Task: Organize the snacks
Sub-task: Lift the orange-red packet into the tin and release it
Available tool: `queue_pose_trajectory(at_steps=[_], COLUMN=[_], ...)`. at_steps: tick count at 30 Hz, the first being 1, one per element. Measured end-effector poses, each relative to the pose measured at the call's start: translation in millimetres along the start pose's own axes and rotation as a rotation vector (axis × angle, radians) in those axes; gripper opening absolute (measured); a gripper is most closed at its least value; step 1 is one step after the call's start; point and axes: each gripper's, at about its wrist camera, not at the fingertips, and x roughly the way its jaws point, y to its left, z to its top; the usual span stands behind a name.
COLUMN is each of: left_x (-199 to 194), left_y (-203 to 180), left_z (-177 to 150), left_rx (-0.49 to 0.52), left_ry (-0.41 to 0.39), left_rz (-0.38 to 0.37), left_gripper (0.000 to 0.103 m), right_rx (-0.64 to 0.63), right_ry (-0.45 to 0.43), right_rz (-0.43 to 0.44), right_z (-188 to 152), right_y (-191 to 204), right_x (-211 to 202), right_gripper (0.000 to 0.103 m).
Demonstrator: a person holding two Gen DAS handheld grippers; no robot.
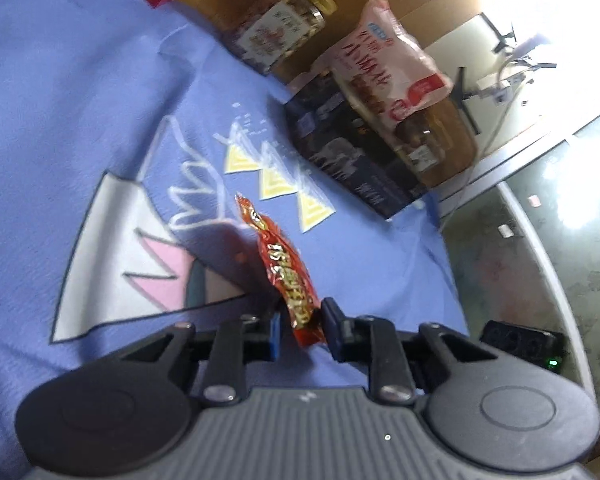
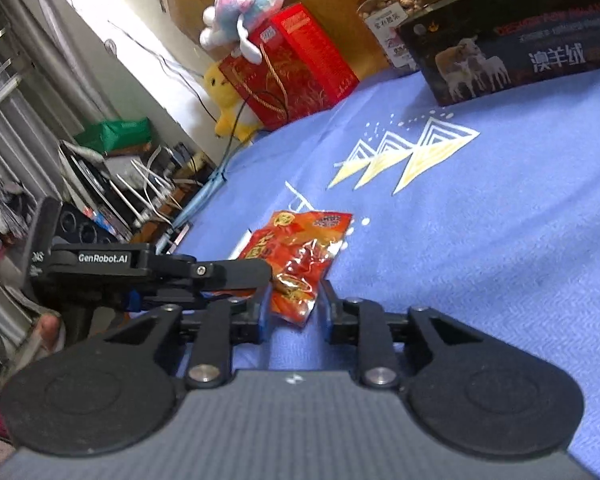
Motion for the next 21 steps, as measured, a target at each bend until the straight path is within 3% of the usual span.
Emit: queue_pose_trajectory(at_steps=[1,4,6,8,11,14,21], left_x=[-0.6,0.5,5.3,9.9,20.0,37.3,101.3], left_y=[-2.2,-9.9,-17.6,-27.6,-44.7,-69.4,-128.9], left_z=[1.2,4.8,8.3,15.0,29.1,50.4,110.4], left_rx=[0.006,0.025,0.046,0.085,0.147,0.248,0.42], left_ry=[-0.004,-0.008,-0.003,-0.01,-0.004,-0.006,-0.019], left_rz=[-0.021,-0.068,-0.08,-0.08,-0.076,-0.072,-0.071], left_gripper=[0.02,0.02,0.02,0.02,0.02,0.02,0.02], right_rx=[0.015,0.11,0.195,0.235,0.212,0.17,0.055], right_ry=[-0.012,-0.036,-0.03,-0.042,-0.083,-0.149,-0.33], right_rz=[-0.002,0.059,0.15,0.201,0.174,0.137,-0.05], right_z=[0.4,4.3,7.0,10.1,18.0,30.4,84.5], right_y=[-2.6,-15.6,-27.2,-32.0,-33.3,-29.4,-33.7], right_x=[-2.5,-9.0,-11.8,-16.5,-28.7,-40.1,-65.1], right_gripper=[0.051,0.052,0.044,0.025,0.009,0.008,0.008])
